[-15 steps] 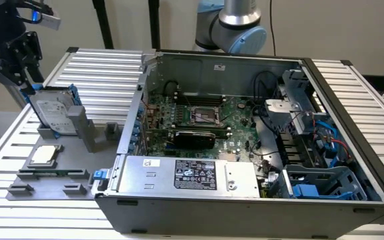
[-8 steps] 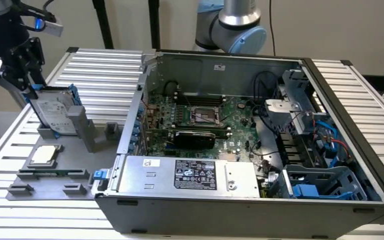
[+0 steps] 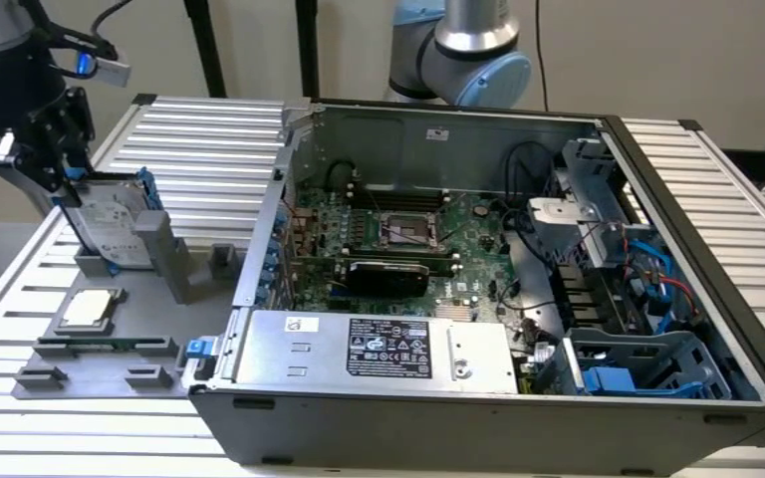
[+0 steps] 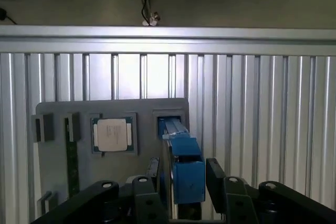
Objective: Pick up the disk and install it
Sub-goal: 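Pick up the disk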
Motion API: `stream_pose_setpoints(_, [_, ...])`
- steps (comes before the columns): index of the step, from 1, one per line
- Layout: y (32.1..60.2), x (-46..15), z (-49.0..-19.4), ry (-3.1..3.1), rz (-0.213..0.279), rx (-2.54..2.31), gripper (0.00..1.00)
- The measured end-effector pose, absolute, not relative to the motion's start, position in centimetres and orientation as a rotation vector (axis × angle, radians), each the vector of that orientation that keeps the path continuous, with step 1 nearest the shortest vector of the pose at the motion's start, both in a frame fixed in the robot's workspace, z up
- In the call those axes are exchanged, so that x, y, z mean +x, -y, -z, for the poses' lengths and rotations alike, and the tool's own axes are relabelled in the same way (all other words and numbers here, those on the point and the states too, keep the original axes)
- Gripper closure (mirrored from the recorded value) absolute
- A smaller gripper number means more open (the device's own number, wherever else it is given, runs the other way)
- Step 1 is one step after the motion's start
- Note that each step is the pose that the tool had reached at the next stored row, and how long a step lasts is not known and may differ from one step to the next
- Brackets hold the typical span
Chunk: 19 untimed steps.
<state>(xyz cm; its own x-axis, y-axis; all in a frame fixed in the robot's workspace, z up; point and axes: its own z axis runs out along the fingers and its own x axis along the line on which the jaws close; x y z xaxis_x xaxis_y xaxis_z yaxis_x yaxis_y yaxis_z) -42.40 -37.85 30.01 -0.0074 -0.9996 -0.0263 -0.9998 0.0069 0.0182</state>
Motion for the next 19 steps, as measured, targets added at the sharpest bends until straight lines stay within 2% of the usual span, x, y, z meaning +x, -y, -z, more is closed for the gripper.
stream_pose_setpoints(7, [37.6,-43.0,-28.9,-2.205,-0.028,-2.210,0.00])
stream_pose_setpoints(19, [37.6,-43.0,-28.7,-2.197,-0.026,-2.216,0.00])
